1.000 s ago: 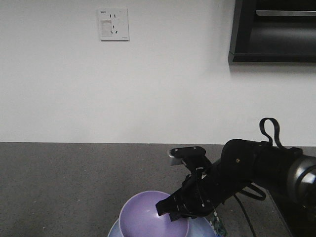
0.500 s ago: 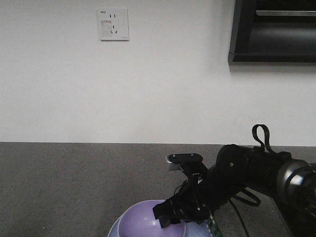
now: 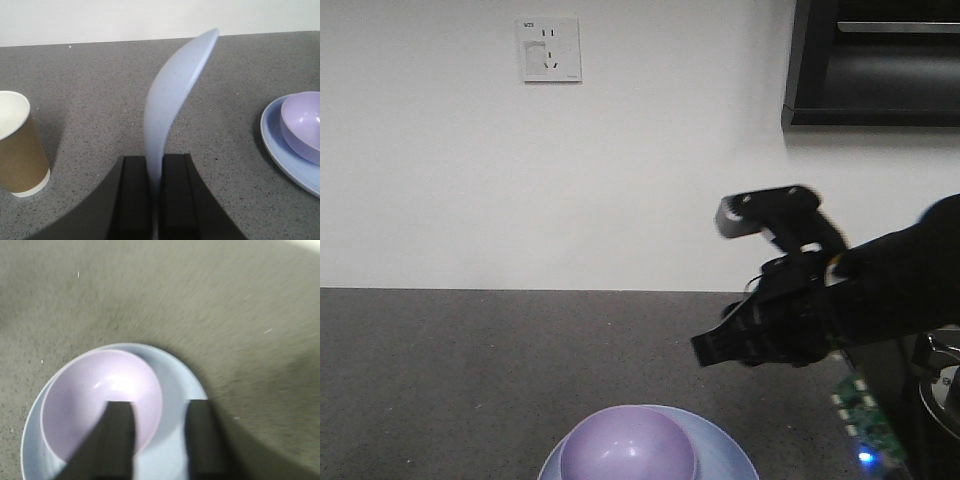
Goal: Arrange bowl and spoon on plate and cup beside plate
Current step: 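Raise the right gripper away from the bowl, then lower the white spoon into the lavender bowl and release it with the left gripper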
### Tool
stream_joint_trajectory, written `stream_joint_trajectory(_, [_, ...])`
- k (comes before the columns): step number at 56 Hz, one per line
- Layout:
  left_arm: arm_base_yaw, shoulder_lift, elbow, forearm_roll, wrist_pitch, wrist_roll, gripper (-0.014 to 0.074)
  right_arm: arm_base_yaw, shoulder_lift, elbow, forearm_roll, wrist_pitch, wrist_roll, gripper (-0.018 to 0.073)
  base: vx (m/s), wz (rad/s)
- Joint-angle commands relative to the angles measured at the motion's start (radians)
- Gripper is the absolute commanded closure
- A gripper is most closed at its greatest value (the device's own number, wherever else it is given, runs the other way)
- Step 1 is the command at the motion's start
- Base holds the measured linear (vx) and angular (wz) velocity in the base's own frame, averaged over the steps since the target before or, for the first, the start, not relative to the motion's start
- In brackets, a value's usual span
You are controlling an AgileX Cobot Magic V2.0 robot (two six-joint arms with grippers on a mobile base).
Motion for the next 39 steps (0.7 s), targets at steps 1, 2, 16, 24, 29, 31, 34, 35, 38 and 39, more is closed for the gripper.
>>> stream_joint_trajectory(1, [-0.006,0.034,-0.031,-0.003,-0.072,0.013,0.0603,-0.003,-0.158,0.037,-0.072,-0.075,0.045,0.0576,0.0,0.0])
stream_joint_trajectory(2, [-0.006,0.045,-0.034,-0.003,-0.071,0.018,0.0603,-0.003,-0.18,0.055,-0.076,-0.093,0.052,0.0575,0.0,0.0])
stream_joint_trajectory(16, [-0.006,0.349,-0.222,-0.119,-0.041,0.256,0.0599,-0.003,-0.506,0.406,-0.1,-0.263,0.111,0.0571,0.0,0.0])
stream_joint_trajectory(24, [-0.018,0.593,-0.401,-0.355,0.011,0.467,0.0596,-0.003,-0.616,0.566,-0.101,-0.311,0.111,0.0569,0.0,0.0])
stream_joint_trajectory(29, [-0.05,0.744,-0.525,-0.472,0.051,0.554,0.0596,-0.003,-0.655,0.647,-0.101,-0.309,0.111,0.0568,0.0,0.0])
stream_joint_trajectory(31, [-0.066,0.805,-0.564,-0.501,0.075,0.567,0.0596,-0.003,-0.668,0.679,-0.101,-0.305,0.117,0.0568,0.0,0.0])
stream_joint_trajectory(34, [-0.088,0.9,-0.641,-0.519,0.122,0.574,0.0596,-0.003,-0.677,0.707,-0.101,-0.303,0.128,0.0568,0.0,0.0])
stream_joint_trajectory(35, [-0.095,0.923,-0.66,-0.519,0.135,0.574,0.0596,-0.003,-0.678,0.714,-0.101,-0.303,0.132,0.0568,0.0,0.0])
stream_joint_trajectory(38, [-0.123,1.012,-0.733,-0.519,0.184,0.574,0.0596,-0.003,-0.678,0.728,-0.1,-0.303,0.145,0.0568,0.0,0.0])
stream_joint_trajectory(39, [-0.13,1.032,-0.751,-0.519,0.198,0.574,0.0596,-0.003,-0.678,0.728,-0.1,-0.302,0.151,0.0568,0.0,0.0])
